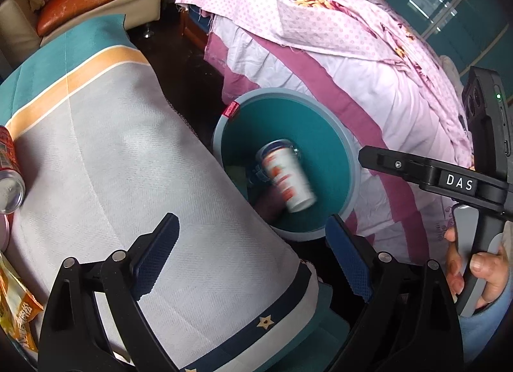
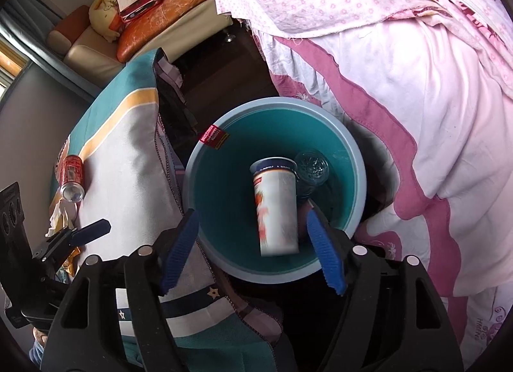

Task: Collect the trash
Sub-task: 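Open the right gripper to drop the yogurt bottle into the teal bin, then grasp the white medicine box with the left gripper and lift it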

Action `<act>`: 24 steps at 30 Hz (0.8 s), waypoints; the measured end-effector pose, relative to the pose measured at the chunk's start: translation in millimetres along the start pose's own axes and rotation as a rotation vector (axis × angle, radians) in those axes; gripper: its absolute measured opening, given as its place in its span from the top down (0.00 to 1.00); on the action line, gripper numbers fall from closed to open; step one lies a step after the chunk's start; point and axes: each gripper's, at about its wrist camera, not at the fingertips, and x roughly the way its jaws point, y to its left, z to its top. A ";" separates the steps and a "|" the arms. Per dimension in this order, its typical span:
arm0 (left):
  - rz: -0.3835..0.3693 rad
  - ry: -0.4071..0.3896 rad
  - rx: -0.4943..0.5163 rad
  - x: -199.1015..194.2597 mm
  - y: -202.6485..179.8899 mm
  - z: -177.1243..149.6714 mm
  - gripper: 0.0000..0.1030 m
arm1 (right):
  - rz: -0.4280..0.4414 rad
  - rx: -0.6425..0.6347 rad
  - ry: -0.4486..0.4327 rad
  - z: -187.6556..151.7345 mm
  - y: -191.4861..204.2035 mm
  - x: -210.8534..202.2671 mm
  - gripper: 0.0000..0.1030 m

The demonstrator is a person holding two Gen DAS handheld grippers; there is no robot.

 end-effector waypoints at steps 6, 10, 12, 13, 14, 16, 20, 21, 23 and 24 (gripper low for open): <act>-0.001 -0.021 -0.002 -18.0 13.3 -13.2 0.09 | -0.012 -0.005 0.008 -8.4 12.9 -8.2 0.25; 0.007 -0.034 -0.001 -33.1 25.4 -29.3 0.09 | -0.014 -0.030 0.023 -18.8 29.6 -11.0 0.25; 0.017 -0.036 0.004 -41.1 32.5 -39.8 0.08 | -0.016 -0.050 0.034 -24.6 40.4 -11.6 0.24; 0.021 -0.037 0.008 -44.9 36.5 -44.9 0.08 | -0.014 -0.060 0.040 -27.7 46.2 -11.7 0.24; 0.025 -0.037 0.012 -49.1 40.9 -50.6 0.08 | -0.015 -0.070 0.045 -31.1 52.3 -11.9 0.21; 0.033 -0.037 0.017 -57.6 49.9 -62.9 0.08 | -0.021 -0.099 0.051 -38.4 65.8 -12.3 0.20; 0.050 -0.044 0.029 -76.1 68.9 -86.8 0.07 | -0.022 -0.142 0.076 -54.1 92.5 -9.9 0.20; 0.053 -0.046 0.033 -80.3 73.4 -92.4 0.07 | -0.024 -0.154 0.082 -57.8 99.2 -9.0 0.20; 0.062 -0.047 0.038 -88.1 83.8 -103.9 0.07 | -0.027 -0.173 0.093 -64.2 112.0 -7.0 0.19; 0.066 -0.046 0.040 -91.5 89.4 -109.7 0.07 | -0.027 -0.181 0.098 -67.0 117.8 -6.2 0.19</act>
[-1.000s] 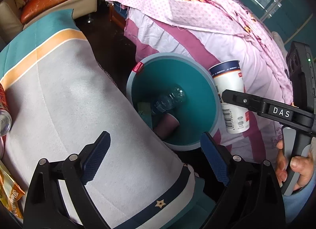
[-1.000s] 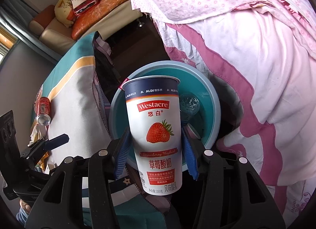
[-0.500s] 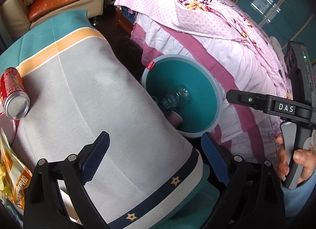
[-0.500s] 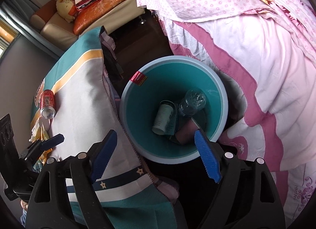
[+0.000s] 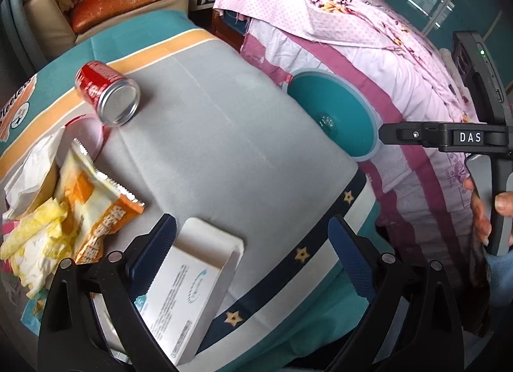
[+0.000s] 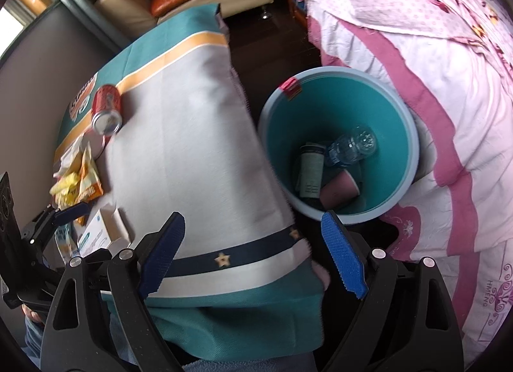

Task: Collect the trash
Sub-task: 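Grasp the white medicine box with the left gripper and lift it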

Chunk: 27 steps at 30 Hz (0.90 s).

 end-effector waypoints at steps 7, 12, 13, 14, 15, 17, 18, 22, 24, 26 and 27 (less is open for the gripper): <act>0.045 0.036 0.034 -8.3 33.4 -35.2 0.07 | -0.003 -0.066 0.045 -11.9 43.8 10.5 0.19; 0.043 0.081 0.044 -3.7 53.2 -52.7 0.07 | -0.010 -0.128 0.097 -22.4 71.8 22.9 0.19; 0.045 0.088 0.051 -2.7 55.8 -55.9 0.07 | -0.012 -0.138 0.107 -24.0 76.2 25.6 0.19; 0.048 0.095 0.061 -1.1 57.1 -58.4 0.07 | -0.012 -0.147 0.117 -25.4 79.7 27.9 0.19; 0.051 0.103 0.069 0.3 58.0 -61.1 0.07 | -0.013 -0.154 0.125 -27.1 83.2 30.6 0.19; 0.052 0.120 0.081 4.5 59.6 -64.8 0.07 | -0.016 -0.167 0.139 -29.7 88.5 34.7 0.19; 0.053 0.128 0.085 7.3 59.4 -65.0 0.07 | -0.018 -0.171 0.144 -30.2 91.1 36.9 0.19; 0.054 0.138 0.078 15.1 62.0 -67.2 0.07 | -0.022 -0.177 0.154 -30.9 95.5 40.5 0.19; 0.056 0.139 0.076 19.0 61.2 -66.8 0.07 | -0.024 -0.178 0.156 -29.8 95.4 40.8 0.19; 0.064 0.137 0.075 21.2 61.3 -66.7 0.07 | -0.025 -0.179 0.156 -29.0 95.2 41.1 0.19; 0.066 0.133 0.076 21.3 61.4 -67.0 0.07 | -0.024 -0.180 0.157 -28.6 95.3 41.3 0.19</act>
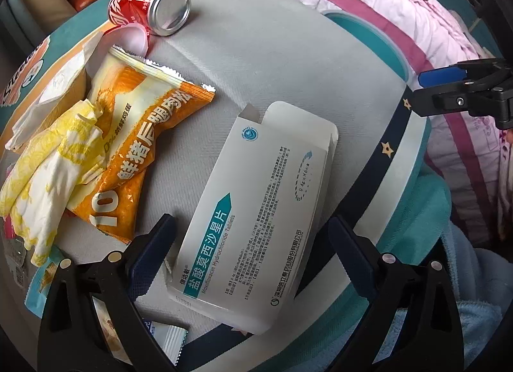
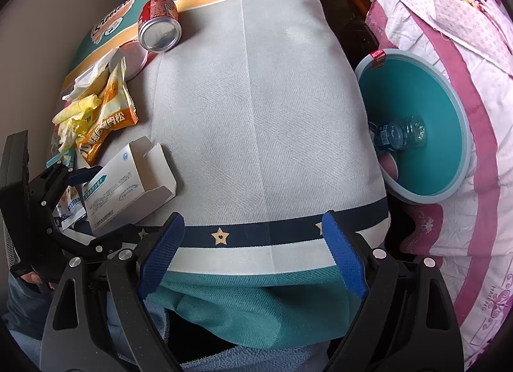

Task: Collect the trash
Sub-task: 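Grasp the white medicine box with the left gripper and lift it, then grasp the red Coke can with the right gripper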

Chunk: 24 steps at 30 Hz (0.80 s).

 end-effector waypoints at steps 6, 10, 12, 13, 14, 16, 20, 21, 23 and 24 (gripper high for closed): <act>0.014 -0.039 0.015 -9.3 -4.2 -3.5 0.33 | -0.003 -0.004 0.007 4.2 -1.0 2.3 0.19; -0.013 -0.063 -0.047 -21.4 1.2 -2.9 0.36 | -0.007 -0.012 0.004 10.5 0.3 3.3 0.19; -0.028 -0.094 -0.069 -33.8 4.2 0.6 0.36 | -0.011 -0.017 0.001 16.0 1.3 3.5 0.19; -0.036 -0.112 -0.079 -41.6 7.1 2.7 0.36 | -0.012 -0.020 -0.001 19.7 1.9 3.4 0.19; -0.043 -0.132 -0.093 -49.8 10.0 4.2 0.36 | -0.013 -0.024 -0.004 23.7 2.9 2.9 0.19; -0.047 -0.180 -0.129 -68.1 19.3 8.6 0.36 | -0.012 -0.034 -0.014 34.0 4.9 1.3 0.19; -0.010 -0.262 -0.232 -95.6 55.5 19.4 0.36 | -0.001 -0.058 -0.040 64.2 14.0 -4.0 0.19; 0.006 -0.271 -0.264 -98.7 67.0 21.7 0.36 | 0.005 -0.064 -0.045 73.0 17.7 -4.8 0.19; 0.030 -0.284 -0.324 -101.8 88.6 28.5 0.36 | 0.020 -0.078 -0.052 91.8 26.8 -4.8 0.19; 0.035 -0.293 -0.352 -103.1 99.5 30.2 0.36 | 0.028 -0.085 -0.052 101.4 31.6 -3.6 0.19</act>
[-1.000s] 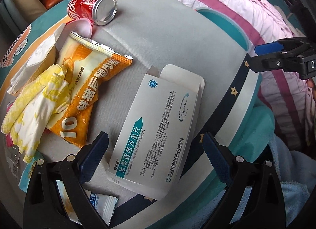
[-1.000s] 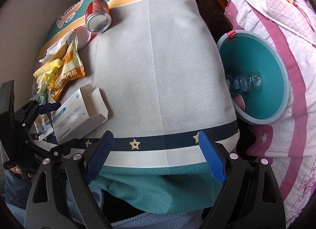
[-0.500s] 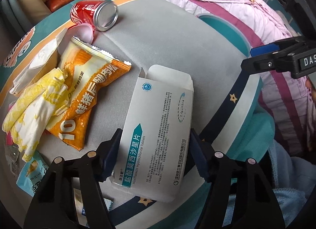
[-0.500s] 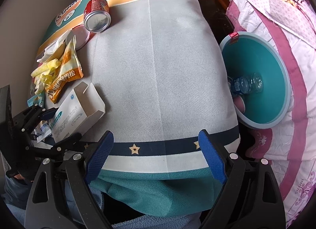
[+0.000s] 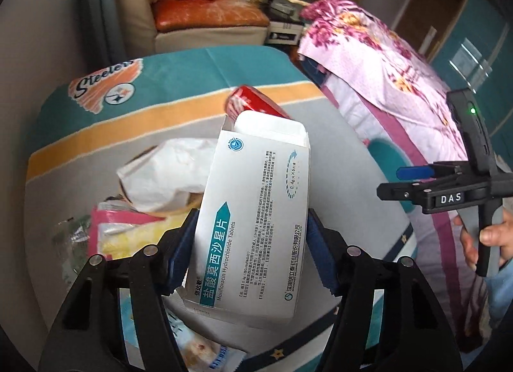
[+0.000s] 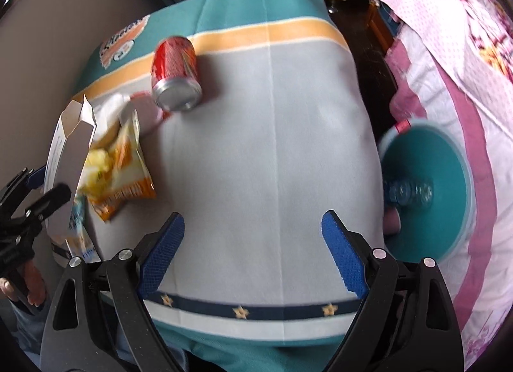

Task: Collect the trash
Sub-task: 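Grasp the red Coke can with the right gripper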

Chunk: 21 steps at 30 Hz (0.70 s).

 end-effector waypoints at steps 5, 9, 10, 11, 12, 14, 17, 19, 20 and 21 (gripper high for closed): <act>0.028 -0.042 -0.095 0.2 35.9 27.6 0.36 | 0.044 -0.043 0.000 52.7 26.0 15.0 0.19; 0.031 -0.052 -0.155 4.4 58.8 38.6 0.36 | 0.086 -0.066 -0.005 92.6 46.9 34.1 0.19; 0.029 -0.050 -0.168 6.2 63.2 39.7 0.36 | 0.093 -0.072 -0.001 101.3 51.3 39.9 0.19; 0.028 -0.047 -0.177 8.5 66.6 40.6 0.36 | 0.095 -0.080 0.001 108.3 55.6 45.6 0.19; 0.030 -0.045 -0.184 10.7 69.5 40.2 0.36 | 0.095 -0.088 0.005 114.5 59.8 51.7 0.19; 0.030 -0.040 -0.194 15.5 73.9 40.7 0.36 | 0.096 -0.101 0.019 124.3 66.6 63.3 0.19; 0.031 -0.037 -0.209 20.9 79.6 42.6 0.36 | 0.095 -0.119 0.034 133.4 73.2 77.3 0.23; 0.031 -0.032 -0.221 25.1 83.7 44.3 0.36 | 0.089 -0.126 0.042 134.8 74.0 84.7 0.38; 0.029 -0.028 -0.228 26.9 84.7 44.6 0.36 | 0.089 -0.123 0.048 134.6 72.7 87.8 0.47; 0.025 -0.023 -0.232 28.7 84.7 44.8 0.36 | 0.095 -0.116 0.043 133.6 70.8 88.5 0.51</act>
